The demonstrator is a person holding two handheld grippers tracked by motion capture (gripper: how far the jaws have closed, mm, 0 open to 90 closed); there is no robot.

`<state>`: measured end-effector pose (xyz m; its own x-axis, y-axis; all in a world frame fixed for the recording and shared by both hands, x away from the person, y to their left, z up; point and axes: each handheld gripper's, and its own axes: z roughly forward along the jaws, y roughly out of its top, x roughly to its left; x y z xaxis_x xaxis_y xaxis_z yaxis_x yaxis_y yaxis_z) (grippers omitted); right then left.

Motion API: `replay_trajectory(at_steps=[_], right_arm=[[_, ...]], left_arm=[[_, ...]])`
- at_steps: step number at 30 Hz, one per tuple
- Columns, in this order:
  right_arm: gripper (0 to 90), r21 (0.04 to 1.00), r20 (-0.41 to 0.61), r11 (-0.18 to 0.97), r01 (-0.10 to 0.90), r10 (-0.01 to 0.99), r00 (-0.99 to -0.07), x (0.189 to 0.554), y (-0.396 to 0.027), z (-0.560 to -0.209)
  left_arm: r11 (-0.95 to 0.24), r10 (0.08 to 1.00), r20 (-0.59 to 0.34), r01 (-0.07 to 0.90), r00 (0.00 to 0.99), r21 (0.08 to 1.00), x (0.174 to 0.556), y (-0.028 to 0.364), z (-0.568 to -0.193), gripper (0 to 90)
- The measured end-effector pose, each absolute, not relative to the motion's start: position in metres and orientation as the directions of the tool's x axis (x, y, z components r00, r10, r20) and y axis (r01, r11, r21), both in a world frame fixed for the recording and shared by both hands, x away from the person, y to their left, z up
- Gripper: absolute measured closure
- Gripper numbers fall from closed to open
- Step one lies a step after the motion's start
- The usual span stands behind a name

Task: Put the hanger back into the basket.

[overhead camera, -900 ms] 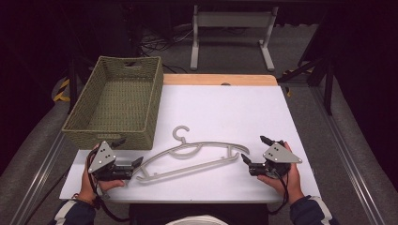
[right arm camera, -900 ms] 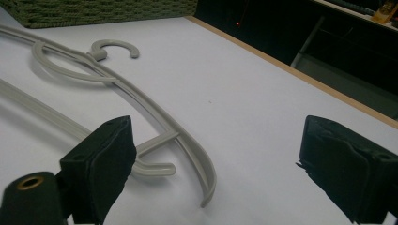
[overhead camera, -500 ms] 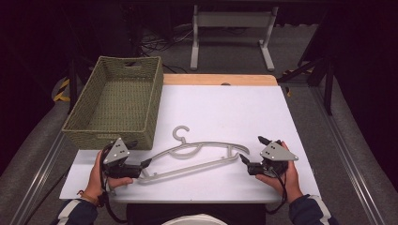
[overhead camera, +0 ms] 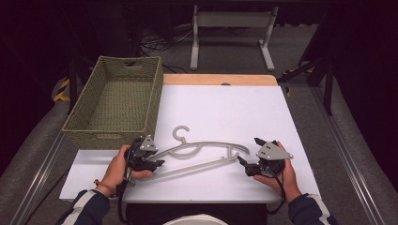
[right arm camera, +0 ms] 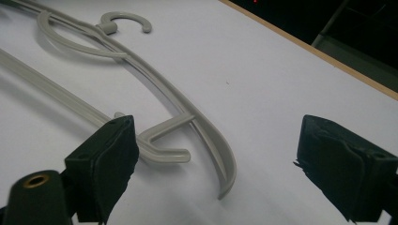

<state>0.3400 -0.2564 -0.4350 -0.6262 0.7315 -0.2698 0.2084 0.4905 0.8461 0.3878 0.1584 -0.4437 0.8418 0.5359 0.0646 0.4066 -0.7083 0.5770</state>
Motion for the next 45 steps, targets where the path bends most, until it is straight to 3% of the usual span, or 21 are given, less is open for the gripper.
replay_trajectory(at_steps=[5,10,16,24,37,45], right_arm=[[13.6,0.838,-0.268,0.503,0.211,0.717,-0.644,0.340,-0.255,-0.436],[13.6,0.824,-0.281,0.526,0.213,0.704,-0.652,0.341,-0.253,-0.437],[13.6,0.803,-0.289,0.554,0.220,0.684,-0.670,0.342,-0.251,-0.440],[13.6,0.792,-0.305,0.572,0.212,0.672,-0.674,0.341,-0.248,-0.440],[13.8,0.795,-0.299,0.567,0.215,0.675,-0.675,0.342,-0.250,-0.439],[14.4,0.821,-0.300,0.529,0.214,0.719,-0.627,0.342,-0.258,-0.434]], left_arm=[[-0.730,0.539,0.062,0.429,0.840,0.533,0.397,0.149,-0.443,55.9],[-0.736,0.520,-0.011,0.455,0.854,0.501,0.409,0.147,-0.442,60.5],[-0.818,0.477,0.037,0.428,0.878,0.384,0.409,0.133,-0.433,81.1],[-0.861,0.452,0.079,0.411,0.889,0.299,0.413,0.116,-0.429,79.6],[-0.846,0.451,0.143,0.370,0.881,0.383,0.407,0.114,-0.434,81.7],[-0.841,0.459,0.255,0.324,0.851,0.434,0.401,0.108,-0.436,82.0]])
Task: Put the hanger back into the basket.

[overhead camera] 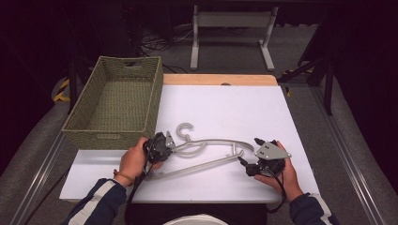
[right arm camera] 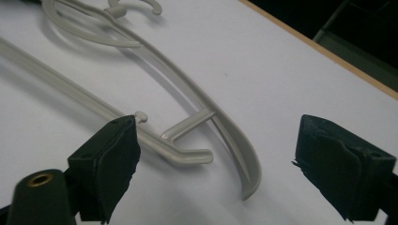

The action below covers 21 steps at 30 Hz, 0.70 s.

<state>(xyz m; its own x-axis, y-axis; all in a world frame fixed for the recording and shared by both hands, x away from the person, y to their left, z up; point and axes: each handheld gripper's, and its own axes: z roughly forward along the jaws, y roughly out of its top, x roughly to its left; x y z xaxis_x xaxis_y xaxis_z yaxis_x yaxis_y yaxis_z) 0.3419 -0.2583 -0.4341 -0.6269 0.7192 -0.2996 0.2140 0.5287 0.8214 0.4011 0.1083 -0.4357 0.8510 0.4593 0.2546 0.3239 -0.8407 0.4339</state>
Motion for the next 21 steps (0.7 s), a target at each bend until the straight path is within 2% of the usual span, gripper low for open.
replay_trajectory(at_steps=[2,6,14,17,21], right_arm=[[14.7,0.833,-0.301,0.512,0.208,0.736,-0.606,0.341,-0.261,-0.432],[14.8,0.856,-0.303,0.480,0.193,0.767,-0.566,0.340,-0.267,-0.428],[14.7,0.897,-0.317,0.419,0.139,0.830,-0.458,0.336,-0.278,-0.418],[14.4,0.904,-0.308,0.404,0.141,0.843,-0.440,0.336,-0.281,-0.417],[14.4,0.907,-0.301,0.395,0.147,0.851,-0.430,0.337,-0.283,-0.417]], left_arm=[[-0.843,0.459,0.325,0.291,0.827,0.452,0.395,0.107,-0.432,82.0],[-0.838,0.469,0.391,0.258,0.792,0.480,0.390,0.107,-0.427,81.9],[-0.787,0.517,0.436,0.208,0.737,0.581,0.384,0.114,-0.416,81.9],[-0.769,0.531,0.425,0.206,0.733,0.605,0.384,0.117,-0.413,82.0],[-0.765,0.536,0.476,0.163,0.697,0.623,0.379,0.120,-0.407,81.9]])
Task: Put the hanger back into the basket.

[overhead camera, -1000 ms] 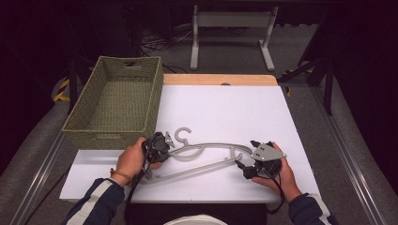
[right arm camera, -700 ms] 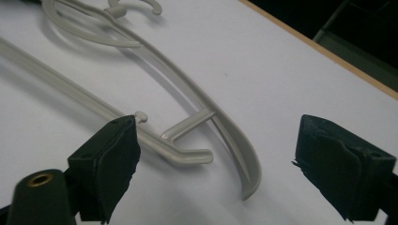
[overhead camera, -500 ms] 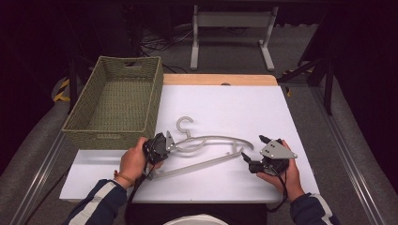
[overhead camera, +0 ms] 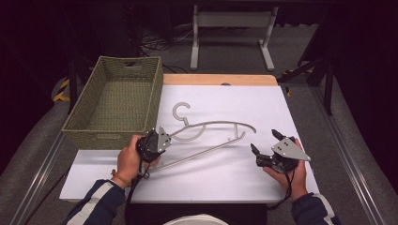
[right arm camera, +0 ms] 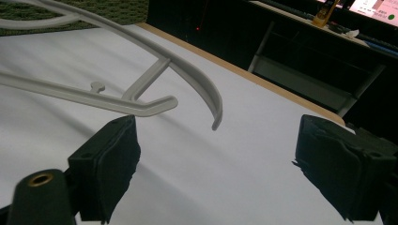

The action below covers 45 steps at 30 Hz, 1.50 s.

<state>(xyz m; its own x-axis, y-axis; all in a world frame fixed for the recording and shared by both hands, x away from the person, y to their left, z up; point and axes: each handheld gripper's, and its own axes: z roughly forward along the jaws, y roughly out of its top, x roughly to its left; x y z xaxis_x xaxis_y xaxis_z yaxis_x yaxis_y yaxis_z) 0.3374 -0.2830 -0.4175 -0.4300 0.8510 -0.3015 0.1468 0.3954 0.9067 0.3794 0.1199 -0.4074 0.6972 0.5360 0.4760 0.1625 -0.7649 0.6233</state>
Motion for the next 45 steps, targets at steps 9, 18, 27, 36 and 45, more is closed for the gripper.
replay_trajectory(at_steps=[9,18,27,36,45], right_arm=[[14.8,0.925,-0.304,0.365,0.103,0.876,-0.375,0.334,-0.289,-0.414],[14.7,0.920,-0.305,0.374,0.120,0.873,-0.381,0.338,-0.289,-0.417],[14.8,0.913,-0.305,0.382,0.140,0.871,-0.386,0.342,-0.288,-0.422],[14.6,0.905,-0.311,0.398,0.150,0.860,-0.404,0.342,-0.285,-0.424],[14.2,0.901,-0.307,0.404,0.156,0.850,-0.428,0.341,-0.281,-0.426]], left_arm=[[-0.705,0.578,0.468,0.120,0.669,0.699,0.372,0.128,-0.391,81.9],[-0.675,0.588,0.476,0.073,0.654,0.734,0.367,0.135,-0.374,81.9],[-0.583,0.662,0.432,0.059,0.612,0.810,0.365,0.156,-0.354,81.9],[-0.512,0.715,0.376,0.075,0.589,0.855,0.363,0.172,-0.338,81.9],[-0.491,0.753,0.359,0.106,0.551,0.865,0.367,0.185,-0.327,81.9]])
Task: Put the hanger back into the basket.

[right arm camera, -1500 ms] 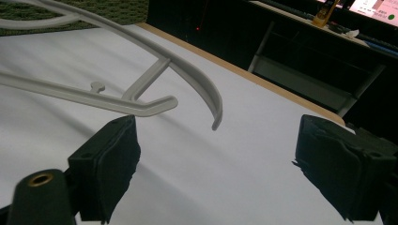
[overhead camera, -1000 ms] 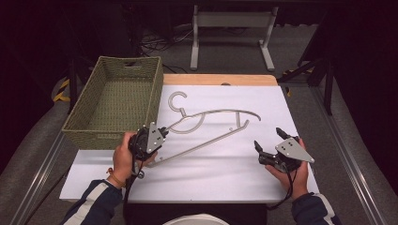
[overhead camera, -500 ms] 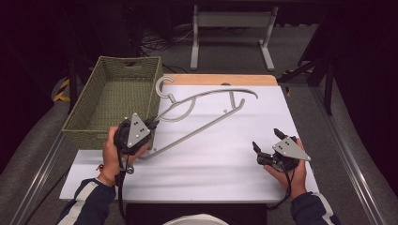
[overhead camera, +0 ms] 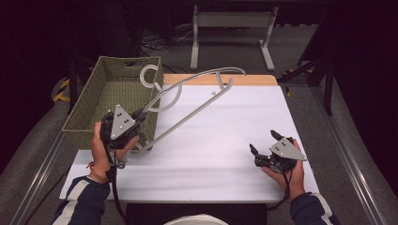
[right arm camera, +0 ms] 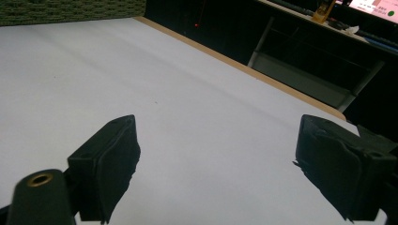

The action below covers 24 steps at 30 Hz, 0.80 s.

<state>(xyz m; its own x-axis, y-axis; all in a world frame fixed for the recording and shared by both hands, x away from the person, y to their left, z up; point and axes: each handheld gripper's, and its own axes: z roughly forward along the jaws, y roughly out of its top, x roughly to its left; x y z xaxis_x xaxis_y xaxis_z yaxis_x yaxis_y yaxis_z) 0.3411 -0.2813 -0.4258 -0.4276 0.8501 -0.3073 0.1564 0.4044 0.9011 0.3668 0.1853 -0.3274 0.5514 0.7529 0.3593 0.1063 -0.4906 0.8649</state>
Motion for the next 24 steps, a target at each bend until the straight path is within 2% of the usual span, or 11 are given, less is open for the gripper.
replay_trajectory(at_steps=[20,24], right_arm=[[13.8,0.883,-0.320,0.437,0.168,0.825,-0.465,0.340,-0.273,-0.430],[13.8,0.895,-0.273,0.402,0.194,0.836,-0.476,0.341,-0.275,-0.429]], left_arm=[[-0.449,0.811,0.279,0.240,0.515,0.861,0.402,0.227,-0.320,81.9],[-0.445,0.816,0.266,0.264,0.513,0.856,0.411,0.233,-0.319,81.9]])
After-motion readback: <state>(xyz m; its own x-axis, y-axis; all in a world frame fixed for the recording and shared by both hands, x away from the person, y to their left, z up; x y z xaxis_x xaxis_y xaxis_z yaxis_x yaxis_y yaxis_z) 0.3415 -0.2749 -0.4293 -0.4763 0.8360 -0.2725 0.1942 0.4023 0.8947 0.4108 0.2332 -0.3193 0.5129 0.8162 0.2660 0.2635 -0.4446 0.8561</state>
